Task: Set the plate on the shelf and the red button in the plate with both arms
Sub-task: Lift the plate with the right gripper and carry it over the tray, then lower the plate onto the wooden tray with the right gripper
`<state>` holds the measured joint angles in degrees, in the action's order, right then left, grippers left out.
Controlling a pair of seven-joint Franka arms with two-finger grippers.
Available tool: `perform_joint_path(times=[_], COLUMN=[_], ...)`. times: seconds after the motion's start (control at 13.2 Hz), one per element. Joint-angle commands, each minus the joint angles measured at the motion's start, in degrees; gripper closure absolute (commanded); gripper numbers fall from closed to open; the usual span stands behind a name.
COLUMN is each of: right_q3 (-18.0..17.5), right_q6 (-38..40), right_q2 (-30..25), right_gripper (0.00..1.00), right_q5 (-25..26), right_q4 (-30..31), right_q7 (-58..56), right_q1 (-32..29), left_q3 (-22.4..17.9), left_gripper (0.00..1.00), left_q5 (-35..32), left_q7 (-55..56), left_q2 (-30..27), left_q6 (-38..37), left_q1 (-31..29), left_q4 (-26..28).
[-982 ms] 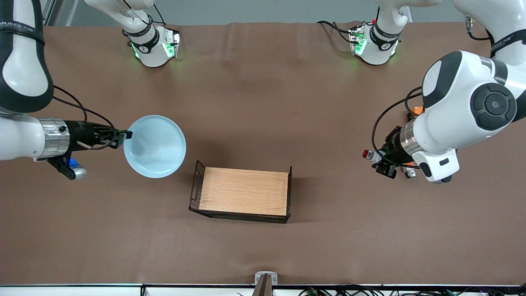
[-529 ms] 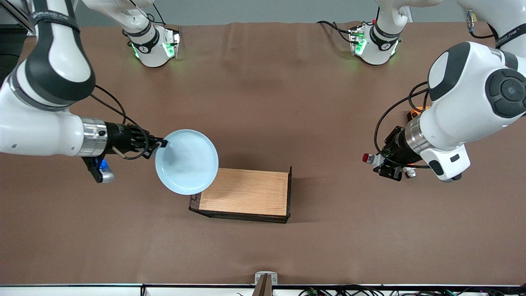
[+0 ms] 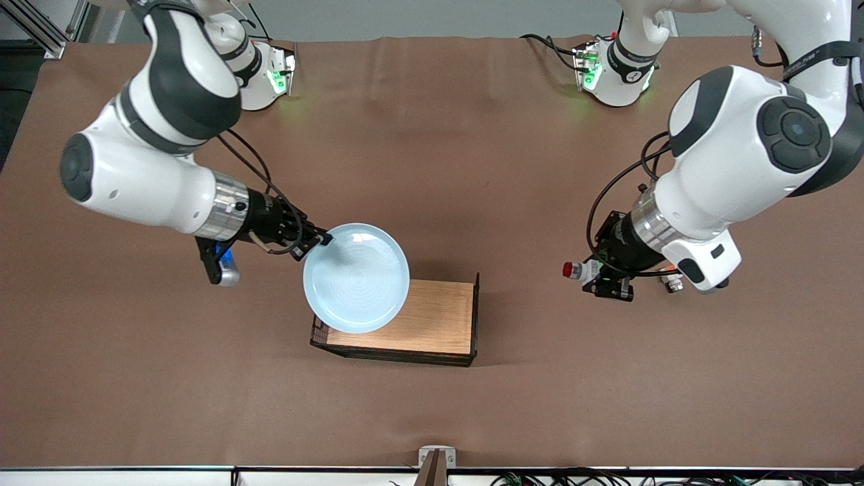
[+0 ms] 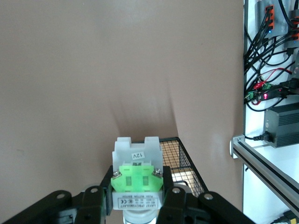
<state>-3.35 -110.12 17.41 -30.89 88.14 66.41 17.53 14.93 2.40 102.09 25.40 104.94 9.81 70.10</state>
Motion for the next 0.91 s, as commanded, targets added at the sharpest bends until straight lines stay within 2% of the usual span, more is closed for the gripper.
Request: perform_joint_path(times=[0.0, 0.23, 0.38, 0.83], right_q3=[0.7, 0.6, 0.6, 0.6], right_q6=[-5.4, -6.9, -10.9, -19.5], right_q2=[-4.1, -3.6, -3.9, -2.8], right_gripper=[0.95, 0.95, 0.95, 0.95], right_q5=[-0.2, 3.4, 4.3, 4.5], right_q4=[7.0, 8.2, 11.2, 13.9], right_q7=[1.4, 1.4, 1.4, 1.2], right_q1=[3.3, 5.8, 7.3, 9.3], left_q3=[0.2, 0.3, 0.2, -0.3], left_gripper=[1.00, 1.00, 1.00, 1.00], left_q5=[0.8, 0.8, 0.8, 0.7], left_q7=[3.1, 5.8, 5.9, 7.8], left_q2=[1.0, 1.1, 1.2, 3.0], left_q6=[1.7, 4.8, 4.9, 7.5], left_q1=[1.3, 2.5, 3.4, 6.2], left_q4=[-1.9, -1.9, -1.9, -1.9])
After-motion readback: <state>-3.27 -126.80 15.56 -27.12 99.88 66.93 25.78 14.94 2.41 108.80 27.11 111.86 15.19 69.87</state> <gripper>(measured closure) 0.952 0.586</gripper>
